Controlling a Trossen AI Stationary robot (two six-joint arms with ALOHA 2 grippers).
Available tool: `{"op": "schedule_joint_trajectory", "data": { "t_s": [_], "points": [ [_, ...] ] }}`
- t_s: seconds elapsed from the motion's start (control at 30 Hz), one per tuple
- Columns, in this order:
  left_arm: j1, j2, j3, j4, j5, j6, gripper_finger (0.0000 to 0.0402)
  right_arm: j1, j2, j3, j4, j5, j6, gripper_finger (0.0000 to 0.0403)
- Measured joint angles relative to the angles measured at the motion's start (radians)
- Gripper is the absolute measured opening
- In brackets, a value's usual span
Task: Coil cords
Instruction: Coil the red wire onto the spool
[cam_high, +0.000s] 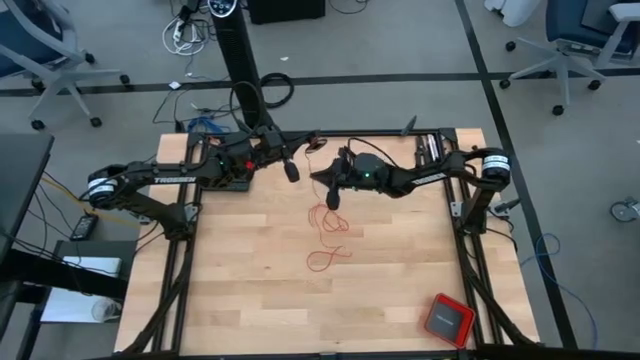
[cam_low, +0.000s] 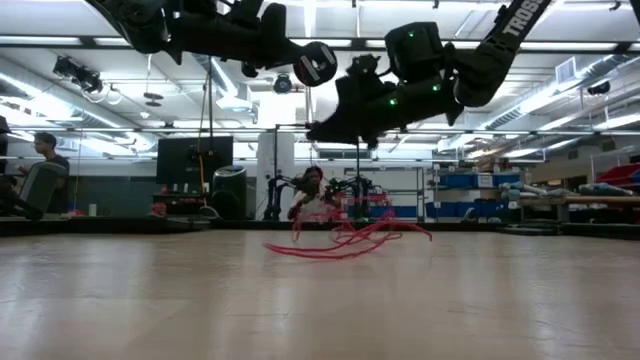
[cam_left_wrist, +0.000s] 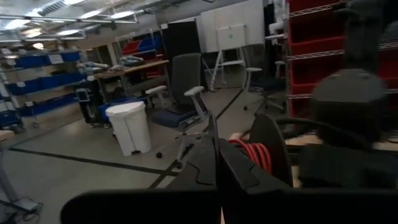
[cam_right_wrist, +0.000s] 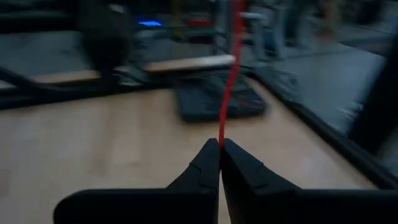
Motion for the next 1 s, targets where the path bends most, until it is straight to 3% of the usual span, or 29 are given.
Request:
{"op": "schedule_joint_trajectory", "data": {
  "t_s": [0.23,0.37,0.57,0.77,1.0],
  "points": [
    [0.0,-0.002,0.0,-0.037,0.075,-0.009,0.0,-0.079,-0.064,-0.041,-0.058,0.072,0.029,0.0003],
    [0.0,-0.003,0.0,-0.084,0.111,0.078,0.0,-0.113,-0.119,-0.052,-0.117,0.082,0.022,0.0002],
    [0.002,-0.003,0.0,-0.205,0.088,0.168,0.0,-0.125,-0.258,-0.085,-0.193,0.178,-0.065,0.0001],
    [0.002,-0.003,0.0,-0.218,0.028,0.155,0.0,-0.111,-0.36,-0.095,-0.167,0.145,-0.077,0.0001],
    [0.002,0.018,0.0,-0.206,0.027,0.108,0.0,-0.038,-0.334,-0.095,-0.031,0.124,-0.077,0.0001]
  ]
}}
